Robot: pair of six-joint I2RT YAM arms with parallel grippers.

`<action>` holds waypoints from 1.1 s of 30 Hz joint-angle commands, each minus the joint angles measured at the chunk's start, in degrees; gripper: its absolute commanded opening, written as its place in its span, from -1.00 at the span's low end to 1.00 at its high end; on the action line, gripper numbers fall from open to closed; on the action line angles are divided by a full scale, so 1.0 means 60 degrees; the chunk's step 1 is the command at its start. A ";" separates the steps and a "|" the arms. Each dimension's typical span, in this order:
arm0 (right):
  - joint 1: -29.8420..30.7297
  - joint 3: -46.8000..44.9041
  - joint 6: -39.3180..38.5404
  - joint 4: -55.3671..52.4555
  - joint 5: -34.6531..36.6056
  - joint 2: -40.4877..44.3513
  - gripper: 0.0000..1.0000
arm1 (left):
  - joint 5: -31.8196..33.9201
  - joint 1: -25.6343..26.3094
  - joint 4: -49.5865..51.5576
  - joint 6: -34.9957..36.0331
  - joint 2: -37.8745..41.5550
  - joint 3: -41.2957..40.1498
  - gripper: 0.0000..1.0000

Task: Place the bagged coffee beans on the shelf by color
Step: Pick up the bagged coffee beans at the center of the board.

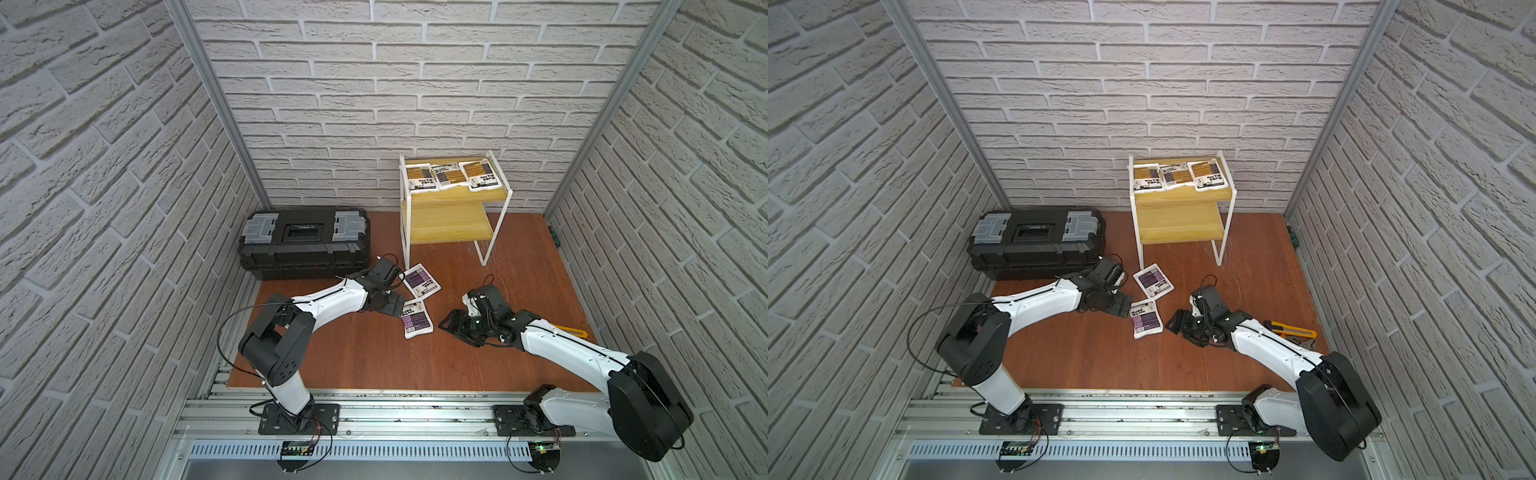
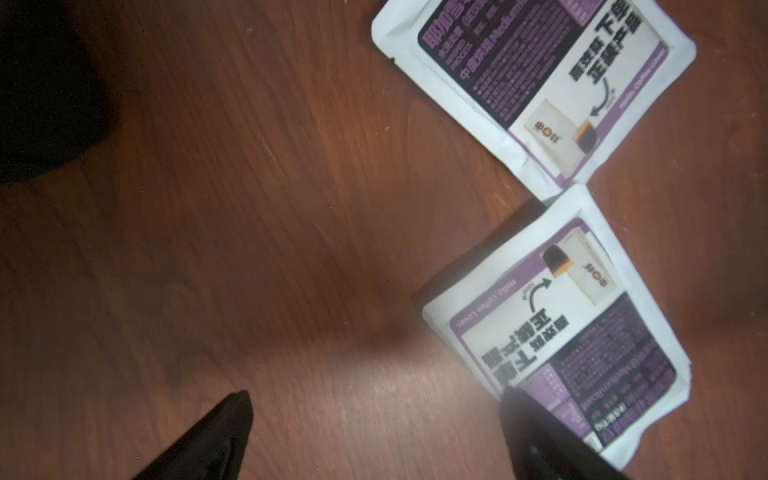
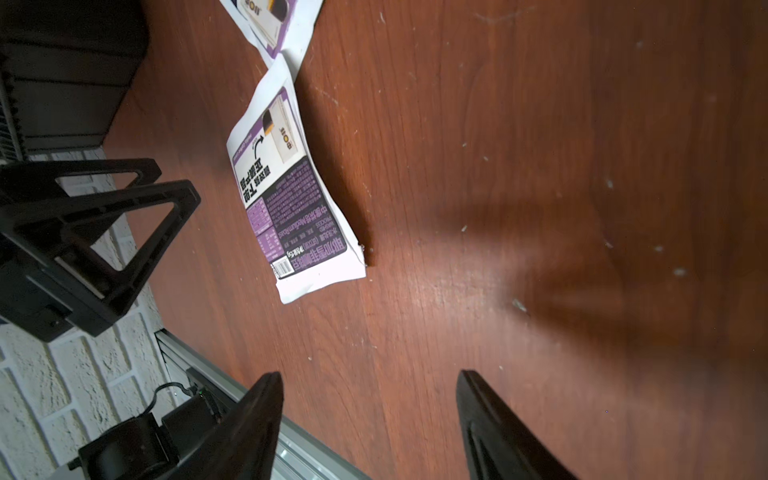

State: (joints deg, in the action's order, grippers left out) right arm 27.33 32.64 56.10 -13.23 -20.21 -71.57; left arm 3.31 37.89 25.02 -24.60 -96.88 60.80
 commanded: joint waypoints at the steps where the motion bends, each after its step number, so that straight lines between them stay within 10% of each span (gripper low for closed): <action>1: 0.0159 -0.0290 0.1330 0.1559 0.0024 -0.0138 0.44 | -0.0057 -0.0068 -0.0258 0.0251 -0.0226 0.0238 0.97; 15: 0.1236 -0.1566 0.4967 0.1940 0.2139 0.0271 0.45 | 0.0172 -0.0082 -0.0249 0.0452 -0.0998 0.0619 0.97; 33: 0.2110 -0.0577 0.4904 0.3489 0.1937 -0.1882 0.45 | 0.0032 0.0057 -0.0210 0.0150 -0.1000 -0.0393 0.97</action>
State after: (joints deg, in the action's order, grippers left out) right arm 39.33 29.21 85.12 6.04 -8.80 -80.58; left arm 3.77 37.95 22.96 -23.11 -102.69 60.71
